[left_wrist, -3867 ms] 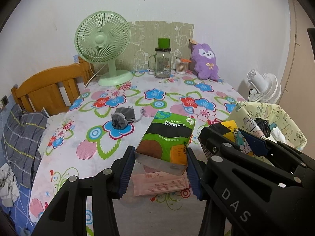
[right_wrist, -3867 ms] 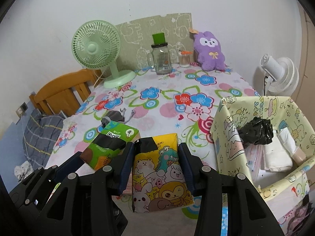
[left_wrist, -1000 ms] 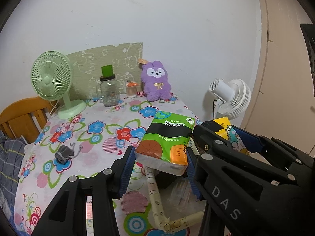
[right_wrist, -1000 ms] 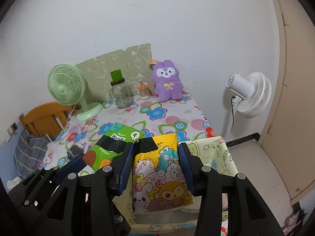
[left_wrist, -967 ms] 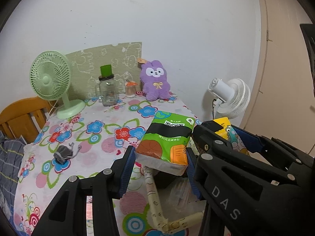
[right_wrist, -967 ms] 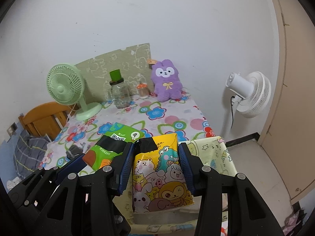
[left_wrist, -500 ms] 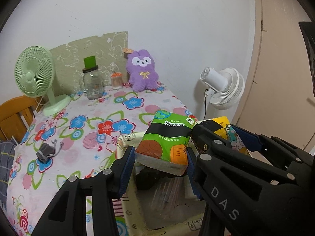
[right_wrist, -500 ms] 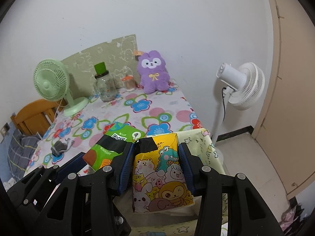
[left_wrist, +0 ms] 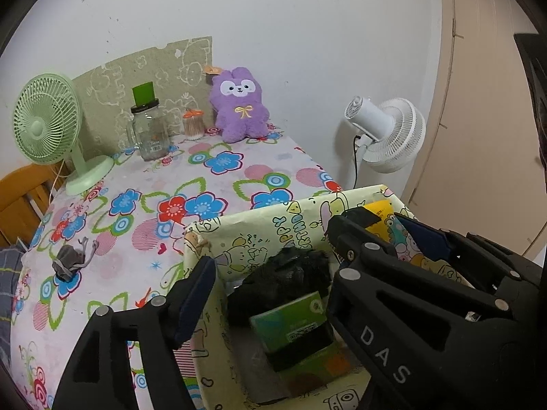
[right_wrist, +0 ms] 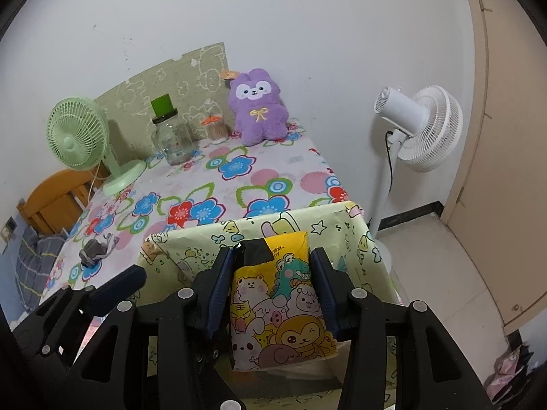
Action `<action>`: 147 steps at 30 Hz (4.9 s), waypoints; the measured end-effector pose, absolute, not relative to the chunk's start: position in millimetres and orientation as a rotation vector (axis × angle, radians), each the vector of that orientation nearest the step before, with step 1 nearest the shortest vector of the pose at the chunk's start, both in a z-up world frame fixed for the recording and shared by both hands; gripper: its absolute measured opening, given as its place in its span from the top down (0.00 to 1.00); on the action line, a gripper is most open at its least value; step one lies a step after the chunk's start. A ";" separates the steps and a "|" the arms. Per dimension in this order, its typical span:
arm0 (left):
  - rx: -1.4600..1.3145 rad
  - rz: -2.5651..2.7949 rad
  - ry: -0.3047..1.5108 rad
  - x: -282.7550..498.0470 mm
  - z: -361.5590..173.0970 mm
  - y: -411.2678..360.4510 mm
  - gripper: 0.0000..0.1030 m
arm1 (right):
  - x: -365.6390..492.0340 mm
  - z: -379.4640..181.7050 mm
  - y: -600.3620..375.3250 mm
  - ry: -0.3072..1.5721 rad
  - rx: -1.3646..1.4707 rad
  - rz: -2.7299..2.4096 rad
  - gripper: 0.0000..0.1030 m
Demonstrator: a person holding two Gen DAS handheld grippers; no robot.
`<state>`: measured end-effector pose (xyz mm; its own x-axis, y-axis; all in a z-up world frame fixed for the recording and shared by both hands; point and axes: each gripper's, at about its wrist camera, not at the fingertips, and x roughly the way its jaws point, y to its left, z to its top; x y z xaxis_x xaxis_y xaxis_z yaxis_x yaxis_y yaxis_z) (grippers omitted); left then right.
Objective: Organize soft objects
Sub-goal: 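Lower the tissue pack and snack bag into the fabric box and open both tools, then move both tools out of the box toward the pink card on the bed, then close the right tool on the pink card and lift it off the sheet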
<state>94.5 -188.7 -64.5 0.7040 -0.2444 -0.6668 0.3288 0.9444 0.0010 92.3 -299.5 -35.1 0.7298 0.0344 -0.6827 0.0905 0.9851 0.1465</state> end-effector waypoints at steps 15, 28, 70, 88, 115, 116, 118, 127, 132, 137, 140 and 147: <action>0.113 -0.318 0.726 87.1 -59.6 -173.5 0.15 | 83.5 -27.8 -285.2 0.755 0.151 -0.009 0.24; 0.095 -0.303 0.680 69.4 -44.6 -148.8 0.06 | 61.1 -5.8 -263.5 0.684 0.129 -0.023 0.08; 0.106 -0.206 0.592 24.6 -22.7 -47.7 0.06 | 23.0 19.9 -152.9 0.616 0.059 0.114 0.06; 0.078 -0.171 0.669 26.6 -56.3 -8.1 0.05 | 29.7 -14.5 -110.5 0.679 0.020 0.188 0.06; 0.064 -0.123 0.852 38.4 -128.9 35.3 0.05 | 46.2 -90.3 -65.9 0.843 -0.018 0.275 0.07; 0.060 -0.120 0.863 38.7 -132.3 36.4 0.05 | 46.5 -93.8 -64.9 0.852 -0.020 0.276 0.07; 0.053 -0.115 0.876 38.7 -137.8 38.4 0.05 | 46.6 -100.4 -62.7 0.866 -0.024 0.280 0.07; 0.049 -0.037 0.908 46.4 -153.4 53.1 0.05 | 52.2 -113.7 -57.0 0.894 -0.048 0.285 0.07; 0.051 -0.012 0.917 53.2 -159.3 61.2 0.04 | 58.0 -118.9 -52.1 0.904 -0.052 0.286 0.07; 0.048 -0.006 0.910 63.0 -159.1 64.8 0.04 | 67.4 -121.1 -49.0 0.909 -0.040 0.284 0.07; 0.055 0.012 0.902 72.8 -158.6 67.0 0.04 | 76.2 -121.5 -47.9 0.910 -0.028 0.274 0.07; 0.054 0.030 0.896 88.7 -158.4 70.7 0.04 | 91.7 -121.0 -48.5 0.911 -0.008 0.258 0.07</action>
